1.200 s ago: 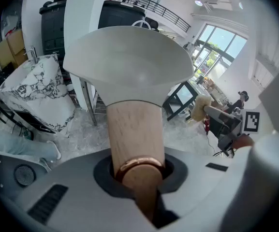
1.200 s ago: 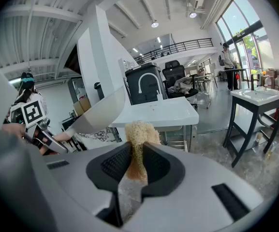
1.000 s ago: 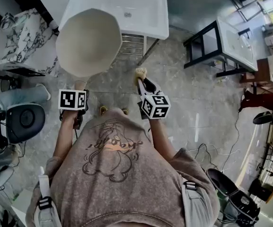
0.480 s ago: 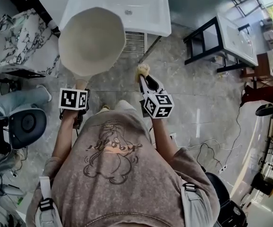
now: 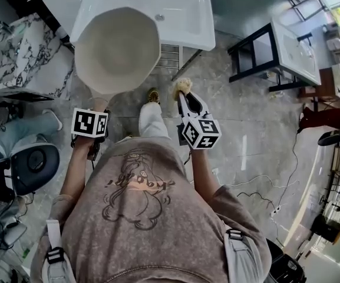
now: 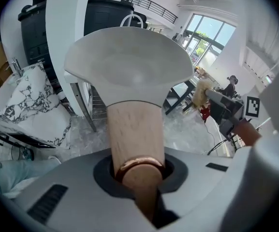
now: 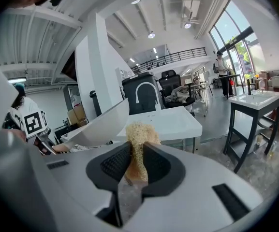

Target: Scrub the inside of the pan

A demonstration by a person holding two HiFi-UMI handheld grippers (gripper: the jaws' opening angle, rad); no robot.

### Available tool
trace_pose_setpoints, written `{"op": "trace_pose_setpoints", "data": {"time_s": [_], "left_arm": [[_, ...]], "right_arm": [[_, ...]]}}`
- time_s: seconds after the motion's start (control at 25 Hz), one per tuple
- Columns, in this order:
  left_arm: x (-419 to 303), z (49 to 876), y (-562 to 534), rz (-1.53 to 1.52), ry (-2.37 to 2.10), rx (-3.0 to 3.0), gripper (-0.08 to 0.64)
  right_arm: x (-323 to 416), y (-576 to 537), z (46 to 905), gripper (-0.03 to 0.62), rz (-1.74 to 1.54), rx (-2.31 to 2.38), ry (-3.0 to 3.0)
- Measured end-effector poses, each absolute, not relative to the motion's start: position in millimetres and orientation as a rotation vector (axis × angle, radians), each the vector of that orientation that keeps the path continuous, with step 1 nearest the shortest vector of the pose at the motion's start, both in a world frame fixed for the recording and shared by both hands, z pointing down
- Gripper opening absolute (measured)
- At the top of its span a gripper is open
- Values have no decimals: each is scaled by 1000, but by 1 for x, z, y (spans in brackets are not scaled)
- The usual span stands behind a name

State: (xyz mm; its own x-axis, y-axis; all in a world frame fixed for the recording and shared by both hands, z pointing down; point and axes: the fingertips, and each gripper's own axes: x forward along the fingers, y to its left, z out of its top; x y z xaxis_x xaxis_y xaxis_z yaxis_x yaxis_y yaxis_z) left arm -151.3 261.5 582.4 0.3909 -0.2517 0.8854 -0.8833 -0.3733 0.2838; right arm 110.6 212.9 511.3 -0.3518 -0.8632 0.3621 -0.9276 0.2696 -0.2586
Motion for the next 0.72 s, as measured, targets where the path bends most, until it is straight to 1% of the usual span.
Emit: {"op": "trace_pose_setpoints", "data": {"time_s": [0.72], "left_arm": [[-95, 576, 91, 1064, -895, 1847, 52]], "right_arm": [[157, 9, 474, 87, 558, 1614, -2518]]}}
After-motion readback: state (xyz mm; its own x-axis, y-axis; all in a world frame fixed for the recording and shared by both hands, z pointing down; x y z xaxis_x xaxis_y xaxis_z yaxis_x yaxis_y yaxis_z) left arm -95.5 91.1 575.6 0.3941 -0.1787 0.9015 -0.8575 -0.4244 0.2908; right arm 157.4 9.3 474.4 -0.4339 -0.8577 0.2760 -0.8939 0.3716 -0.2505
